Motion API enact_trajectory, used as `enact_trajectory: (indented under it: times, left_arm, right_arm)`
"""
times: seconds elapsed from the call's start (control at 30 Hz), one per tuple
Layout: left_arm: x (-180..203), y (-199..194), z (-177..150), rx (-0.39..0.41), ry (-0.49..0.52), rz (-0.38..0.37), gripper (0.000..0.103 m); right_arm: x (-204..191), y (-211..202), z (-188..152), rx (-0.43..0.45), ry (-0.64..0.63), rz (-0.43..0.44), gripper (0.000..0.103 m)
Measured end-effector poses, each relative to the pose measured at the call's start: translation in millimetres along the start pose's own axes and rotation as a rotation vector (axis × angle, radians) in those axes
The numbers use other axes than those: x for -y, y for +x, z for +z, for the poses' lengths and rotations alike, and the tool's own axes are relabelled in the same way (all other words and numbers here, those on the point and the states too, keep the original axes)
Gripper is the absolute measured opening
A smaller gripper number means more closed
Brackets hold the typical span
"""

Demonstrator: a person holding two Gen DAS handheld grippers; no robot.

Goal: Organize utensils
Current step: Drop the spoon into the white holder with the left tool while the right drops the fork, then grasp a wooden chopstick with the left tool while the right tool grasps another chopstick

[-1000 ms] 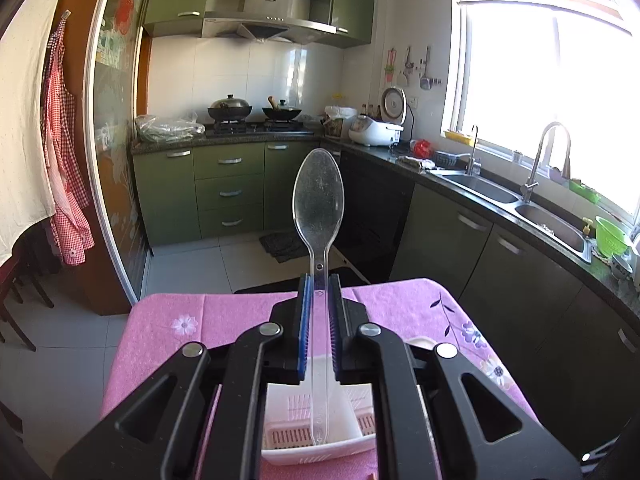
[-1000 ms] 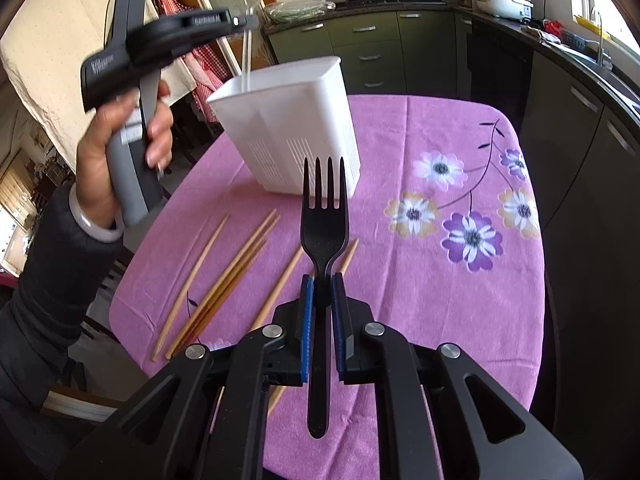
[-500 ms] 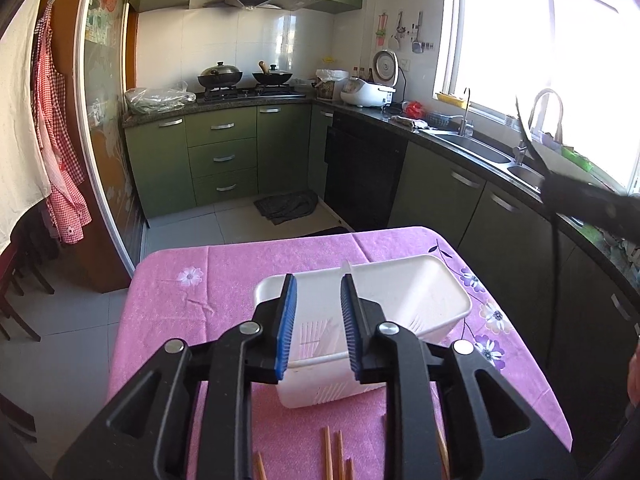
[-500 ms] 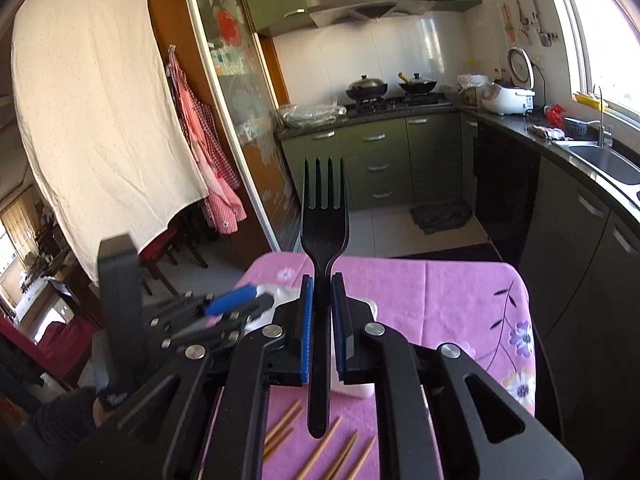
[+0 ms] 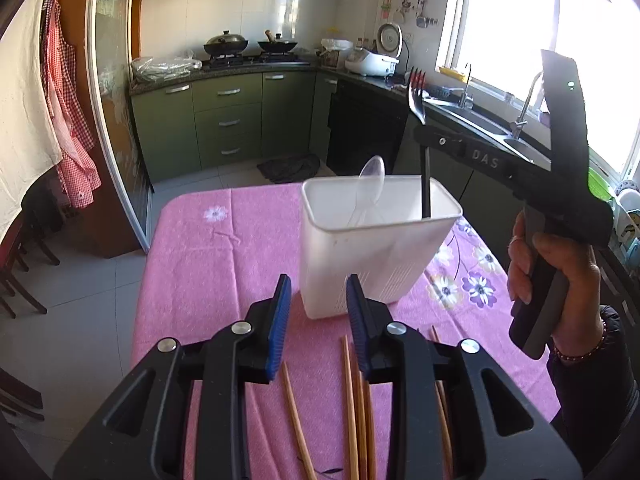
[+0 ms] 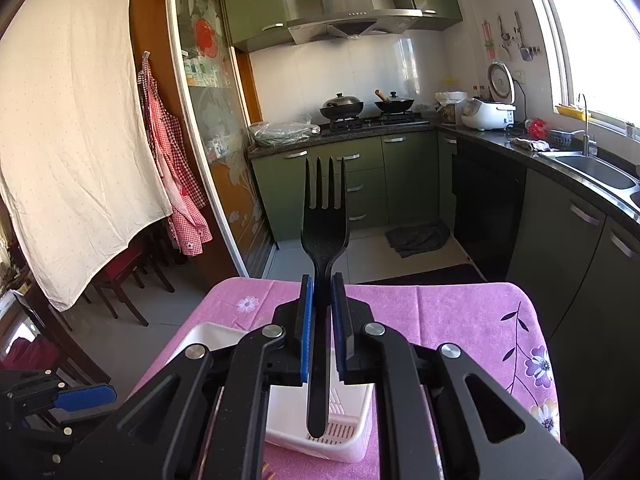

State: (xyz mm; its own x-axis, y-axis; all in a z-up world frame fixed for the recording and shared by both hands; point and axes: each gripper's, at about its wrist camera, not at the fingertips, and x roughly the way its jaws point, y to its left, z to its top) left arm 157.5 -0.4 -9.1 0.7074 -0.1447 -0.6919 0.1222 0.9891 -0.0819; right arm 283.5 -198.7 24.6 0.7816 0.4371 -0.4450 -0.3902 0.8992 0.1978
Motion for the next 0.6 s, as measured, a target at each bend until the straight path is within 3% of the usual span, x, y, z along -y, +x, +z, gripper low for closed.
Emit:
enact_trajectory:
  times: [0.13,0.23,0.43,0.6]
  left_arm:
    - [-2.1,6.2,-14.9,-0.106,0.002,0.003,0.027]
    - [-1.6,8.4,-27.2,-0.163,0.004,0.006,0.027]
    - [-1.7,17.8,-48.2,-0.268,0.022,0.034,0.033]
    - [-11.6,45.8,-68.6,-0.405,-0.007,0.053,0.033]
  right_arm:
    - [-2.8,-8.7,-15.5,-0.008,-0.036,-0.010,0.012]
    - [-0.3,-19.0,-25.1,-0.024,-0.038,-0.008,0.023]
    - [1.6,-63.1,-31.2,-0.036,-0.045,-0.014,0.026]
    - [12.1,-93.5,-46.5,-0.168,-0.052,-0.038,0.032]
